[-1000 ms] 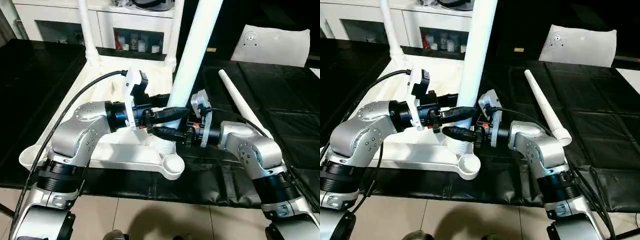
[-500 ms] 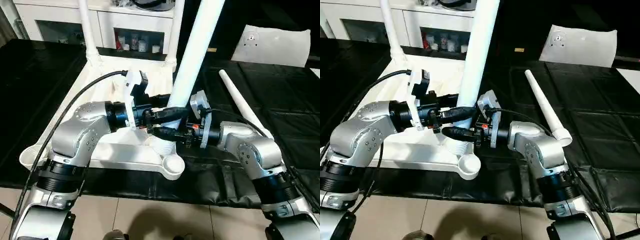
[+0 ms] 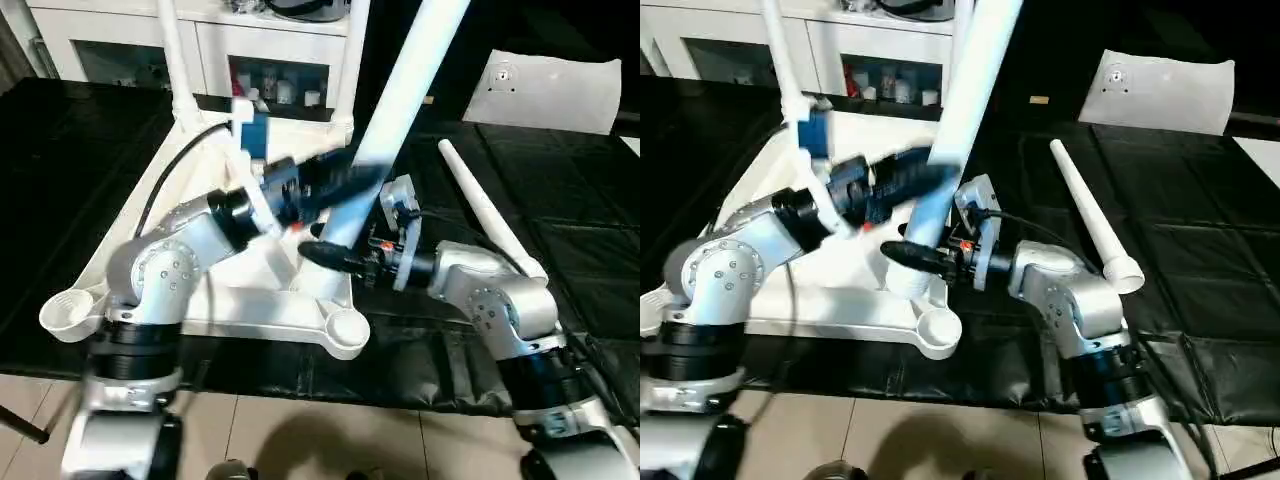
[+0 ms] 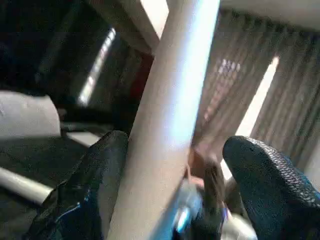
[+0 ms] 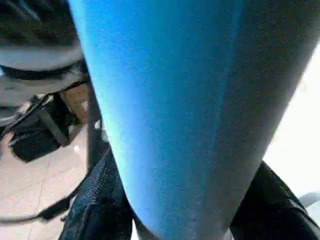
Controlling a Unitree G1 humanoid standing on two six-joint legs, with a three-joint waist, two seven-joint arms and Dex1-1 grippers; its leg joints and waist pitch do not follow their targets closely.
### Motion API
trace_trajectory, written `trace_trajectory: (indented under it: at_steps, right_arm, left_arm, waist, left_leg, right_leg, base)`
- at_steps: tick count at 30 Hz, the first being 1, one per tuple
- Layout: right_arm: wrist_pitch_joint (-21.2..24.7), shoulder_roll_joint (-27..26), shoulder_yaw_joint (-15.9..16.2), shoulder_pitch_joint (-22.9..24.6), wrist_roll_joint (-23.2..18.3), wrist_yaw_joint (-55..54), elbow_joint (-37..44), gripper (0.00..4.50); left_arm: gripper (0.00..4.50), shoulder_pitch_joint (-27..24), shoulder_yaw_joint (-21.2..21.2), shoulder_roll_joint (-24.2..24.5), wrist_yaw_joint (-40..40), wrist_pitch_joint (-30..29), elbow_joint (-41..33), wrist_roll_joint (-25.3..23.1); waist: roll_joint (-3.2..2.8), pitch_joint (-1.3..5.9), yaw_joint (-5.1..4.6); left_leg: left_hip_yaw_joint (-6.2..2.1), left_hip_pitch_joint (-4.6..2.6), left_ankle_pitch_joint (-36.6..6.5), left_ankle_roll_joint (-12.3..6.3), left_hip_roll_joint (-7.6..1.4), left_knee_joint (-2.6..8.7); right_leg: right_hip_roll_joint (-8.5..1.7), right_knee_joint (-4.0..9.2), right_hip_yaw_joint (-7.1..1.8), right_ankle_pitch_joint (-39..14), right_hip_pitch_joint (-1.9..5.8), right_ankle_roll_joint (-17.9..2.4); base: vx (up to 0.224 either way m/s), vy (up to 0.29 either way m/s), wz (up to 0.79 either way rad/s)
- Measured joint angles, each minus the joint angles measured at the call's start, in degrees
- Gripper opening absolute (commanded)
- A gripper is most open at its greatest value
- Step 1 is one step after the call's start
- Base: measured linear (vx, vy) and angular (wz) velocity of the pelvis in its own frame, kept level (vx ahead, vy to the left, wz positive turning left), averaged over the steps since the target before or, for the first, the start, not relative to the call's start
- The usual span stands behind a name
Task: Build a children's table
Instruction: Pick table leg
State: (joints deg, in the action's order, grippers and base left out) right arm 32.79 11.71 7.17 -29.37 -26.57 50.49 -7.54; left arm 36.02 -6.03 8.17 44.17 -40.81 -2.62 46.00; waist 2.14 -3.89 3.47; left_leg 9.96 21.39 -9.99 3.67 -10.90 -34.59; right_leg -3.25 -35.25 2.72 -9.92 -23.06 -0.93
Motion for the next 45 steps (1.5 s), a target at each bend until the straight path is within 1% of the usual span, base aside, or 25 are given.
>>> trace_trajectory:
  at_steps: [2, 4, 5, 7, 9, 11, 12, 14, 15, 18, 22, 25, 27, 30, 34, 37, 40, 42, 45]
  right_arm:
    - [-2.3, -1.5, -0.1, 0.4, 1.7, -3.3, -1.8, 1.92]
    - [-2.7, -2.2, -0.1, 0.7, 2.6, -5.6, -2.2, 1.92]
    - [-3.0, -2.1, -0.1, 0.9, 2.8, -6.5, -2.2, 1.92]
    - [-3.6, -2.1, -0.1, 0.9, 3.4, -6.9, -2.2, 1.92]
    - [-4.6, -2.8, -0.5, 1.3, 3.7, -6.9, -2.1, 1.92]
    - [-5.8, -3.7, -0.6, 2.1, 3.7, -6.9, -1.8, 1.92]
    - [-6.3, -3.8, -0.6, 2.4, 3.7, -7.0, -1.8, 1.92]
    - [-7.2, -3.8, -0.5, 2.5, 3.9, -7.5, -1.8, 1.92]
    - [-7.6, -3.8, -0.3, 2.5, 4.2, -7.6, -1.8, 1.92]
    - [-8.6, -3.8, 0.6, 2.5, 5.0, -8.1, -1.8, 1.92]
    - [-10.2, -3.8, 0.4, 2.5, 6.3, -8.7, -1.8, 1.92]
    - [-11.0, -3.9, 0.3, 2.6, 7.0, -9.1, -1.8, 1.92]
    - [-11.2, -4.4, -0.2, 2.6, 7.1, -11.4, -2.3, 1.92]
    - [-12.2, -5.3, -2.1, 2.6, 7.9, -15.9, -3.2, 1.91]
    - [-12.6, -5.4, -4.7, 3.6, 8.8, -20.2, -1.8, 1.91]
    - [-11.7, -5.8, -6.2, 6.8, 8.8, -22.9, 2.3, 1.91]
    - [-9.8, -5.5, -6.7, 9.2, 9.3, -25.7, 5.4, 1.91]
    - [-8.0, -4.8, -6.6, 11.1, 9.6, -26.9, 7.7, 1.91]
    - [-6.7, -4.6, -6.7, 14.5, 10.8, -28.8, 10.3, 1.91]
  left_arm:
    - [3.91, 0.3, -0.1, -0.4, -2.1, 2.6, -0.6, -1.0]
    - [3.98, 0.7, -0.6, 0.0, -3.7, 4.6, -0.5, -2.9]
    - [4.24, 0.7, -0.9, 0.6, -4.3, 5.2, -0.2, -3.7]
    - [4.31, 0.7, -1.6, 1.6, -5.4, 5.8, 0.7, -5.0]
    - [4.47, 0.7, -2.0, 3.1, -7.4, 6.5, 2.0, -7.8]
    - [4.47, 0.8, -1.5, 5.2, -9.7, 7.7, 4.2, -11.6]
    - [4.47, 0.7, -0.5, 6.4, -10.7, 8.7, 5.4, -14.4]
    - [4.50, 0.6, 2.2, 8.1, -10.9, 9.8, 5.8, -18.0]
    - [4.50, 0.5, 3.3, 8.2, -10.6, 10.1, 5.5, -18.8]
    - [4.50, 0.2, 6.1, 7.4, -8.4, 10.3, 2.8, -18.8]
    - [4.50, -0.1, 6.6, 7.8, -7.0, 10.5, 1.0, -18.7]
    - [4.50, -0.2, 6.6, 8.2, -6.1, 11.3, 0.9, -18.7]
    - [4.50, -0.3, 7.1, 9.4, -5.6, 13.0, 1.6, -19.8]
    - [4.50, -0.7, 8.0, 11.8, -4.6, 14.9, 4.0, -22.6]
    - [4.50, -4.3, 9.4, 17.6, -1.1, 17.6, 4.5, -26.2]
    - [4.50, -8.7, 11.4, 21.7, 2.8, 19.8, 4.6, -28.4]
    - [4.50, -13.0, 13.2, 23.9, 7.3, 20.6, 3.7, -28.7]
    - [4.50, -16.2, 15.2, 26.4, 11.8, 20.8, 1.0, -28.0]
    - [4.50, -20.5, 18.4, 29.9, 17.0, 20.8, -1.7, -27.7]
  waist:
    - [0.00, 0.00, -0.10]
    - [0.00, 0.00, -0.22]
    - [0.00, 0.00, -0.29]
    - [0.00, 0.00, -0.38]
    - [0.00, 0.00, -0.39]
    - [-0.01, 0.00, -0.39]
    - [0.00, 0.00, -0.39]
    - [0.00, 0.00, -0.18]
    - [0.00, 0.00, 0.00]
    - [0.00, 0.00, 0.10]
    - [-0.01, 0.00, -0.35]
    - [-0.01, 0.00, -0.49]
    - [-0.01, 0.00, -0.50]
    - [-0.04, -0.02, -0.67]
    - [-0.19, -0.03, -0.92]
    - [-0.27, -0.02, -0.97]
    - [-0.28, -0.03, -0.98]
    - [-0.30, -0.02, -1.07]
    - [-0.63, 0.00, -1.16]
  left_leg:
    - [0.00, 0.00, 0.0, 0.00, 0.00, 0.00]
    - [0.00, -0.01, 0.0, 0.05, 0.00, 0.00]
    - [0.00, -0.02, 0.0, 0.05, 0.00, 0.01]
    - [0.00, -0.02, 0.0, 0.05, 0.00, 0.01]
    - [-0.02, -0.02, 0.0, 0.05, -0.01, 0.02]
    - [-0.02, -0.02, 0.0, 0.05, -0.01, 0.03]
    - [-0.02, 0.01, 0.0, 0.05, -0.01, 0.03]
    - [-0.02, 0.04, 0.0, 0.04, 0.01, 0.03]
    - [-0.02, 0.05, 0.0, 0.04, 0.02, 0.03]
    - [-0.02, 0.10, 0.0, 0.03, 0.03, 0.03]
    - [-0.02, -0.01, 0.1, 0.09, 0.00, 0.05]
    - [-0.02, -0.05, 0.1, 0.13, -0.02, 0.05]
    - [-0.02, -0.07, 0.1, 0.14, -0.02, 0.05]
    - [-0.03, -0.06, 0.1, 0.15, 0.00, 0.04]
    - [-0.02, -0.05, 0.1, 0.15, 0.01, 0.13]
    - [-0.02, -0.04, 0.1, 0.15, 0.01, 0.27]
    - [-0.02, -0.04, 0.1, 0.16, 0.02, 0.29]
    - [-0.02, -0.09, 0.1, 0.16, 0.02, 0.29]
    - [-0.01, -0.21, 0.1, 0.17, 0.03, 0.30]
  right_leg:
    - [0.00, -0.01, 0.00, 0.0, -0.01, 0.0]
    - [0.00, -0.02, 0.00, 0.0, -0.01, 0.1]
    - [0.00, -0.02, 0.00, -0.1, -0.01, 0.2]
    - [0.01, -0.02, 0.00, -0.1, -0.01, 0.3]
    - [0.01, -0.01, 0.00, -0.1, -0.01, 0.3]
    - [0.02, -0.01, 0.00, -0.1, -0.02, 0.3]
    - [0.02, 0.00, 0.01, -0.1, -0.03, 0.3]
    - [0.00, 0.03, 0.00, -0.1, -0.02, 0.2]
    - [-0.01, 0.06, 0.00, 0.0, -0.01, 0.1]
    - [-0.03, 0.10, -0.01, 0.0, -0.01, 0.1]
    - [0.01, -0.03, 0.00, 0.0, -0.04, 0.0]
    - [0.03, -0.08, 0.00, -0.1, -0.03, 0.1]
    - [0.03, -0.07, -0.01, -0.1, -0.02, 0.3]
    - [0.03, -0.05, -0.03, -0.1, -0.03, 0.3]
    - [0.03, -0.01, -0.03, 0.0, -0.04, 0.1]
    - [0.03, 0.06, -0.03, 0.0, -0.07, 0.1]
    - [0.04, 0.08, -0.03, 0.0, -0.08, 0.1]
    - [0.04, 0.06, -0.05, 0.0, -0.07, 0.1]
    - [0.04, 0.03, -0.10, -0.2, -0.01, 0.4]
  base:
    - [0.000, 0.000, 0.00]
    - [0.000, 0.000, 0.00]
    - [0.000, 0.000, 0.00]
    - [0.000, 0.000, 0.00]
    - [0.000, 0.000, 0.00]
    - [0.000, 0.000, 0.00]
    - [0.000, 0.000, 0.00]
    - [0.000, 0.000, 0.00]
    - [0.000, 0.000, 0.00]
    - [0.000, 0.000, 0.00]
    - [0.000, 0.000, 0.00]
    - [0.000, 0.000, 0.00]
    - [0.000, 0.000, 0.00]
    - [0.000, 0.000, 0.00]
    - [0.000, 0.000, 0.00]
    - [0.000, 0.000, 0.00]
    - [0.000, 0.000, 0.00]
    - [0.000, 0.000, 0.00]
    - [0.000, 0.000, 0.00]
